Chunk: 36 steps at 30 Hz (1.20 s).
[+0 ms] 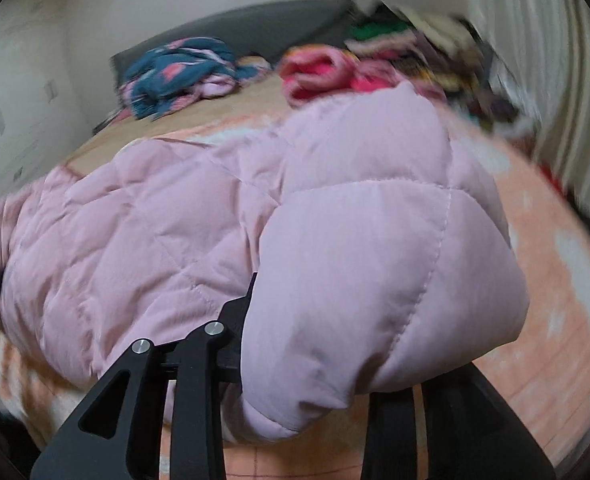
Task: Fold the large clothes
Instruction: 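Grasp the folded jacket with both tools and lift it off the blanket, then lower the folded jacket onto the blanket and open both tools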
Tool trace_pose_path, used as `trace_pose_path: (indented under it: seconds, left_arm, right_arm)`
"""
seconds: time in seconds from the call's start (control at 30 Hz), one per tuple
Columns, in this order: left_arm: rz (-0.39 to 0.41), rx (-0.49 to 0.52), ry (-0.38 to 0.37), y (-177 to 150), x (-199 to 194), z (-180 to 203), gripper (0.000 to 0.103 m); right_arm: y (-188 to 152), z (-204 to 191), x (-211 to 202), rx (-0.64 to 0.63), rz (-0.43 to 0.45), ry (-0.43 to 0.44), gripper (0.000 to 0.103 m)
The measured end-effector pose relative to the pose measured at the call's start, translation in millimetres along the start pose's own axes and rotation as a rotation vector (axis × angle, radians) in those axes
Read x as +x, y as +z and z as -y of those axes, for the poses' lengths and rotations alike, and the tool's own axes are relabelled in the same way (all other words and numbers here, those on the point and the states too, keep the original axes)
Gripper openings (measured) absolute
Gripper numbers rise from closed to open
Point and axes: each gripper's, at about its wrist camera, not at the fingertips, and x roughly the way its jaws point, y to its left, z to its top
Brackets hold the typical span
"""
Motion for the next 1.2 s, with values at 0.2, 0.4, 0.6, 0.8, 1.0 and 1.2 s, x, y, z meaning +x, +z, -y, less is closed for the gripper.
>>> trace_pose_path:
  seconds: [0.2, 0.4, 0.6, 0.8, 1.0, 1.2]
  left_arm:
    - [-0.001, 0.011, 0.026, -8, 2, 1, 0.035]
    - [-0.025, 0.006, 0.036, -14, -1, -4, 0.041]
    - [-0.04, 0.002, 0.046, -21, -9, -6, 0.048]
    - [-0.071, -0.011, 0.039, -25, -20, -9, 0.059]
    - [-0.107, -0.035, 0.02, -33, -40, -16, 0.078]
    - [-0.125, -0.022, 0.019, -41, -62, -14, 0.088]
  right_arm:
    - [-6, 14, 14, 0.141, -0.032, 0.034, 0.045]
    - [-11, 30, 12, 0.229, -0.072, 0.072, 0.06]
    - [-29, 49, -1, 0.276, -0.117, 0.064, 0.091]
    - [-43, 62, -16, 0.283, -0.158, 0.076, 0.098]
    - [-54, 71, -39, 0.249, -0.176, 0.055, 0.099]
    - [-62, 78, -71, 0.217, -0.139, 0.017, 0.099]
